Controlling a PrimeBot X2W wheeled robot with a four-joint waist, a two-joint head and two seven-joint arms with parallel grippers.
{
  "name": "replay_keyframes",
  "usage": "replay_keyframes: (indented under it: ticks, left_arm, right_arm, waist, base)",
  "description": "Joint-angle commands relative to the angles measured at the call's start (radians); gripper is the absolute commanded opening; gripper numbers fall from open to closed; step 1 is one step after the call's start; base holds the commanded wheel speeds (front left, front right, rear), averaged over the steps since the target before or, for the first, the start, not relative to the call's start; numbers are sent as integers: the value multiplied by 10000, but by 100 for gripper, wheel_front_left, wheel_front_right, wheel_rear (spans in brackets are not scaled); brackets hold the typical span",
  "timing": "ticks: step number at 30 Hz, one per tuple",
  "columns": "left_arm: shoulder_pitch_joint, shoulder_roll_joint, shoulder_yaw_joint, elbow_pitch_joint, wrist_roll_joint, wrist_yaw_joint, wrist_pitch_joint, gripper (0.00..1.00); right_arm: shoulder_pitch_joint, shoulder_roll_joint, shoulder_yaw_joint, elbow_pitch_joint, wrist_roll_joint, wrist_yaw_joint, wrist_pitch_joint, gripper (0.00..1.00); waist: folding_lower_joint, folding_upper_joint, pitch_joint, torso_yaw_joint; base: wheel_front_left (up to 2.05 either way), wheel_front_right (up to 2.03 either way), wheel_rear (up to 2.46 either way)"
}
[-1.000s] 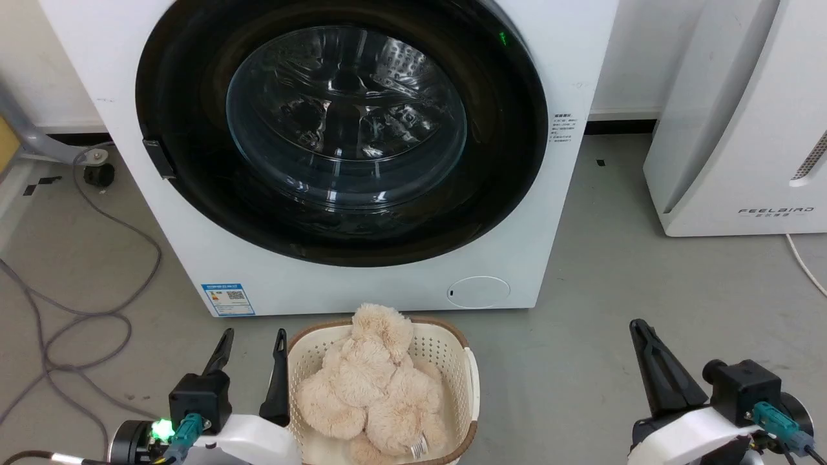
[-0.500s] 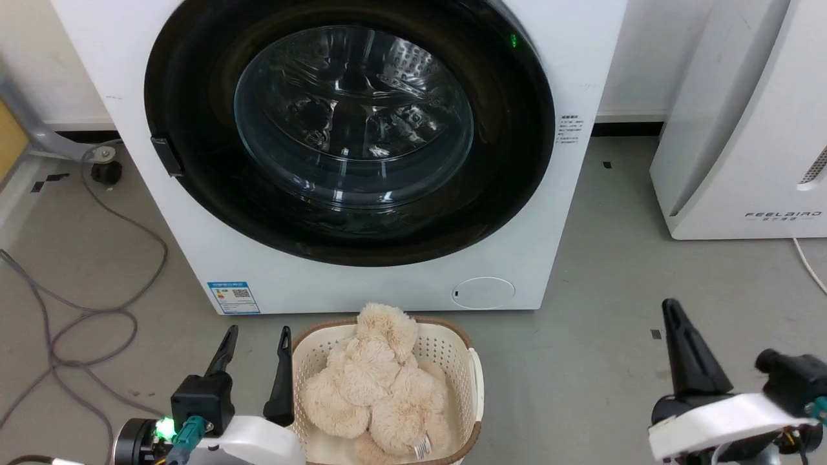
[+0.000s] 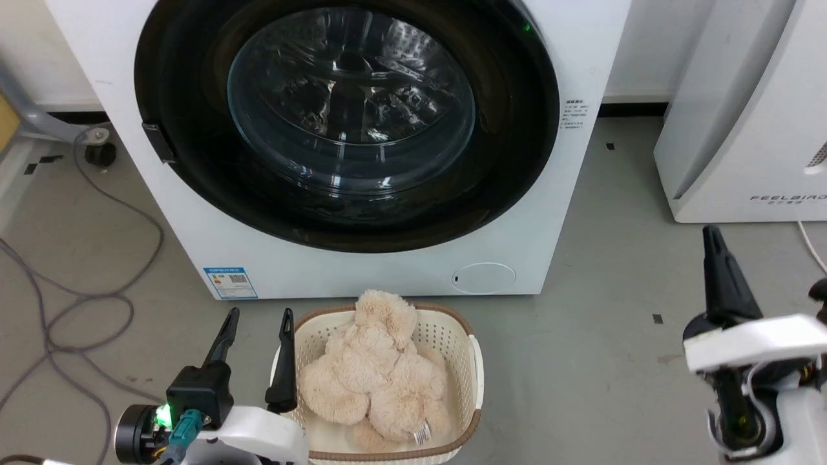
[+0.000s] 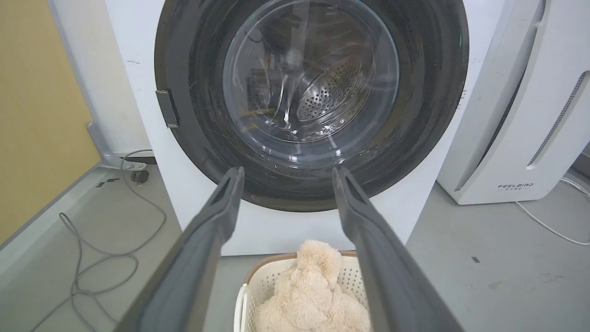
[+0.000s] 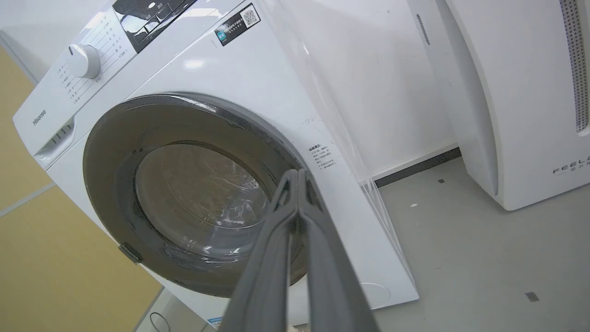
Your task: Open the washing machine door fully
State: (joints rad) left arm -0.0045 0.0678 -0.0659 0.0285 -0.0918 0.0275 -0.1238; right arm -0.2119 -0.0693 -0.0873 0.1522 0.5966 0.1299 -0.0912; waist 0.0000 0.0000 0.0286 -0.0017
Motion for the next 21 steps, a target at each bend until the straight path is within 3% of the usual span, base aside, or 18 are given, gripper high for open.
replay_keyframes:
  ticks: [1, 13, 21]
  left_arm:
    - [-206, -53, -36, -84, -45, -8, -84, 100]
    - [-799, -77, -146, -590, -75, -93, -301, 100]
    - [-1192, -93, -220, -973, -118, -145, -464, 100]
  right_arm:
    - [-464, -120, -81, 238, 386, 4, 61, 0]
    - [-3556, -824, -215, 2273, 1821, 5, 821, 0]
    - [-6202, -1369, 246, 3933, 2495, 5, 2143, 0]
  waist:
    - [0, 0, 132, -10]
    - [0, 0, 1126, 33]
    - [0, 0, 1818, 184]
  base:
    - [0, 0, 0]
    - [0, 0, 0]
    - [0, 0, 0]
